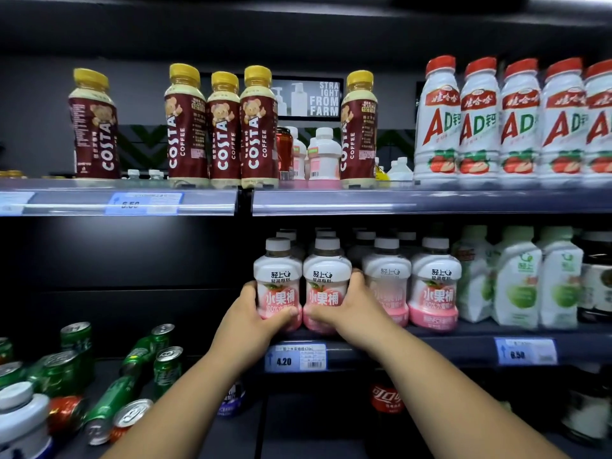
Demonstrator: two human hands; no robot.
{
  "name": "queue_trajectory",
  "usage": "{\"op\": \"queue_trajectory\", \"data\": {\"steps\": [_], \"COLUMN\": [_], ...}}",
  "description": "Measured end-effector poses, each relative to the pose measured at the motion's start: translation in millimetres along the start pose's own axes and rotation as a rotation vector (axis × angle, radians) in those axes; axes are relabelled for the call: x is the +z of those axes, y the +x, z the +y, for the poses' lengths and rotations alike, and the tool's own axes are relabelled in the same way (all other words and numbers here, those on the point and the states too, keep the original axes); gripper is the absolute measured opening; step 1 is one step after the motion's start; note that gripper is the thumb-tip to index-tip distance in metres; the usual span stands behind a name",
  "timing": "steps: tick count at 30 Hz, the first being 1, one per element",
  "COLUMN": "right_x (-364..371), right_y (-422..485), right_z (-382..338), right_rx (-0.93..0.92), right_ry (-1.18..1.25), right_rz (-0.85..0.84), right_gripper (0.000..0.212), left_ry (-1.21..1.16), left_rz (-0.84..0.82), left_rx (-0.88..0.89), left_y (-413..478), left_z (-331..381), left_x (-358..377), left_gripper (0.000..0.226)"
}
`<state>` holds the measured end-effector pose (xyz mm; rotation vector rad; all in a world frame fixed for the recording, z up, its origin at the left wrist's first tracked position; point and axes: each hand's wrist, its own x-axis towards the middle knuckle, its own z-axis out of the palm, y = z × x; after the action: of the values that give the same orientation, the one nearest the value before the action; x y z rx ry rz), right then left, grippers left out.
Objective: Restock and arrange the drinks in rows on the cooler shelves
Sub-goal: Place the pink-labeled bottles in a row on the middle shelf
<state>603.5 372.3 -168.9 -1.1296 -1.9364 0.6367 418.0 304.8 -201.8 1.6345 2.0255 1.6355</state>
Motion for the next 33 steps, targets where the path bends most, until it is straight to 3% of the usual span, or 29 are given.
{"op": "queue_trajectory", "data": {"steps": [2, 5, 10, 14, 21, 24, 27, 31, 33], "right_x": [4.0, 1.9, -5.6, -18.9, -27.0, -29.1, -31.5, -45.7, -56.4], "right_y": [0.1, -1.5, -9.7, -24.8, -43.9, -50.9, -56.0, -52.2, -46.3], "right_z": [0.4, 0.7, 11.1, 27.3, 53.3, 60.3, 71.1, 88.6, 94.9], "right_rx": [-0.002, -0.008, -0.078, -0.132, -0.292, -0.333, -0.293, -0.077, -0.020], "right_ry": [-0.061, -0.120, 0.011, 0.156, 0.061, -0.055, -0.255, -0.297, -0.251], "right_rz": [0.025, 0.040, 0.008, 0.113, 0.315, 0.370, 0.385, 0.347, 0.395], "right_gripper": [0.088, 0.079, 0.050, 0.047, 0.024, 0.035, 0.057, 0.089, 0.089], "left_ry": [0.002, 0.016, 0.034, 0.059, 0.152, 0.217, 0.532, 0.669, 0.727], "left_rz": [0.008, 0.021, 0.053, 0.078, 0.010, -0.032, 0.079, 0.244, 0.268], "left_rx": [0.001, 0.011, -0.005, 0.001, 0.023, 0.053, 0.142, 0.453, 0.633], "left_y": [-1.6, -4.1, -8.1, -10.7, -14.1, -17.4, -28.4, -52.0, -56.9], "left_z": [1.7, 3.8, 3.3, 7.9, 18.2, 13.1, 0.1, 4.5, 9.9], "left_x": [0.5, 0.9, 1.4, 4.4, 14.0, 14.5, 23.8, 39.7, 47.9], "left_gripper": [0.053, 0.051, 0.049, 0.044, 0.049, 0.070, 0.105, 0.098, 0.088]}}
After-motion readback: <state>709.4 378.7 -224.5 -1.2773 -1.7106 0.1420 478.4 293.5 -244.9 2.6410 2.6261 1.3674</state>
